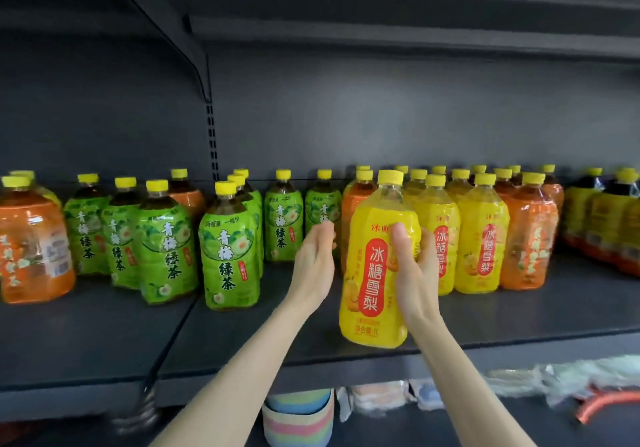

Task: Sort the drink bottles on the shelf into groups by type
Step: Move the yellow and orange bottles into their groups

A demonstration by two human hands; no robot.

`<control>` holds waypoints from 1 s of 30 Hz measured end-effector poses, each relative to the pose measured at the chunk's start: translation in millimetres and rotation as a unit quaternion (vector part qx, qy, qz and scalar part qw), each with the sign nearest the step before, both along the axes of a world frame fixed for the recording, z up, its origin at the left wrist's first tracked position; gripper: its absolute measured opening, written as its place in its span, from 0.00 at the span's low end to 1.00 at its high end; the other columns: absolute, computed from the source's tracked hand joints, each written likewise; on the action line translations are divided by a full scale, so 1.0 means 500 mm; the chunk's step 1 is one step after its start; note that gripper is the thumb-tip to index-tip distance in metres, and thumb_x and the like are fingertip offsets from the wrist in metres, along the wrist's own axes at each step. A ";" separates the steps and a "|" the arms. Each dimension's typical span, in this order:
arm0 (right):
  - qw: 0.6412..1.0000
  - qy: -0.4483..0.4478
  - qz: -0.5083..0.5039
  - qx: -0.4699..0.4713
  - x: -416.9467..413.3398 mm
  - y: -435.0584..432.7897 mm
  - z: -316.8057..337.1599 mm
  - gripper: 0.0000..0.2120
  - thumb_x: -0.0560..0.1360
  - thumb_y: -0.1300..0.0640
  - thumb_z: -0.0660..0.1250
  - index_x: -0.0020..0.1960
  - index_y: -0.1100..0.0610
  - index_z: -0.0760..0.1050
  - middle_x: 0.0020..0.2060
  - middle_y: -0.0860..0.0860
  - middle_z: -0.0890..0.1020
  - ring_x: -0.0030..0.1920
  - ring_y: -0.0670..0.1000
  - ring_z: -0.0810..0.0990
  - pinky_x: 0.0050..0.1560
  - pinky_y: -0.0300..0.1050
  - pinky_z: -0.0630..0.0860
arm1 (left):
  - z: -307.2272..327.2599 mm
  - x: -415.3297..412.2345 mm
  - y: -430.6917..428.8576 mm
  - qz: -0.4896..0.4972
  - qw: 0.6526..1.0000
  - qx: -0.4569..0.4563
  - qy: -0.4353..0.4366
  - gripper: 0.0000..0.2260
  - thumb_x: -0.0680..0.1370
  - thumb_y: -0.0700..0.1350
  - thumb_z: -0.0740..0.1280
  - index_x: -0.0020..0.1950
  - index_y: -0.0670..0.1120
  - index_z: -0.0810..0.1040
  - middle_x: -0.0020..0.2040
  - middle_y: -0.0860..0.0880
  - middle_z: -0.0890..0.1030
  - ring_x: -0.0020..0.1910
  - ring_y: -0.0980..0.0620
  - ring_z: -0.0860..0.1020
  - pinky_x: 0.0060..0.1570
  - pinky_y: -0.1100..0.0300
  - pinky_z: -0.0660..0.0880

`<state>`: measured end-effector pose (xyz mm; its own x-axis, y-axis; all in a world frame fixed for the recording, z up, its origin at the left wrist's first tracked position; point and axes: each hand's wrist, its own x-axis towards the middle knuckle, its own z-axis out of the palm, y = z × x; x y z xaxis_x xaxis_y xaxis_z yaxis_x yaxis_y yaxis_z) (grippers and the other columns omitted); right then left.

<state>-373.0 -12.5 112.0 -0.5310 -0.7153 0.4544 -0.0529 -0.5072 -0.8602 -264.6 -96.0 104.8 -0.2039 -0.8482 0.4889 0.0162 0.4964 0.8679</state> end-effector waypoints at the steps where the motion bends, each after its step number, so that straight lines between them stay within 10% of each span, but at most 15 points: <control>1: 1.000 -0.001 -0.012 0.002 -0.006 -0.004 -0.001 0.17 0.68 0.37 0.63 0.56 0.37 0.67 0.53 0.41 0.79 0.52 0.44 0.81 0.45 0.38 0.77 | 0.003 -0.008 -0.015 -0.005 1.000 0.000 -0.007 0.15 0.82 0.55 0.50 0.58 0.51 0.72 0.55 0.53 0.77 0.56 0.55 0.75 0.58 0.60 0.71; 4: 0.999 0.000 -0.049 0.011 -0.027 -0.022 -0.007 0.32 0.68 0.32 0.65 0.68 0.43 0.64 0.59 0.44 0.77 0.60 0.49 0.78 0.58 0.51 0.77 | 0.012 -0.039 -0.074 -0.028 0.999 0.008 -0.037 0.19 0.81 0.54 0.55 0.69 0.47 0.66 0.59 0.56 0.73 0.56 0.61 0.72 0.49 0.76 0.67; 9: 0.994 -0.010 -0.107 0.023 -0.055 -0.041 -0.019 0.37 0.65 0.30 0.65 0.69 0.46 0.64 0.61 0.50 0.79 0.58 0.51 0.80 0.59 0.58 0.77 | 0.015 -0.083 -0.166 -0.014 0.996 0.030 -0.086 0.37 0.74 0.61 0.65 0.76 0.47 0.54 0.75 0.46 0.60 0.72 0.48 0.61 0.70 0.46 0.62; 22: 0.989 -0.008 -0.143 0.033 -0.085 -0.066 -0.039 0.43 0.61 0.27 0.67 0.70 0.48 0.65 0.60 0.50 0.79 0.59 0.54 0.80 0.57 0.61 0.77 | -0.008 -0.129 -0.238 0.008 0.996 0.013 -0.091 0.39 0.68 0.59 0.73 0.72 0.44 0.61 0.67 0.44 0.70 0.64 0.44 0.72 0.60 0.49 0.71; 30: 0.996 0.024 -0.077 0.033 -0.097 -0.068 -0.036 0.24 0.68 0.37 0.65 0.62 0.40 0.64 0.57 0.46 0.79 0.56 0.48 0.80 0.54 0.47 0.79 | -0.039 -0.050 -0.147 0.048 0.998 -0.001 -0.034 0.40 0.66 0.63 0.71 0.73 0.50 0.62 0.66 0.46 0.69 0.63 0.48 0.71 0.60 0.50 0.71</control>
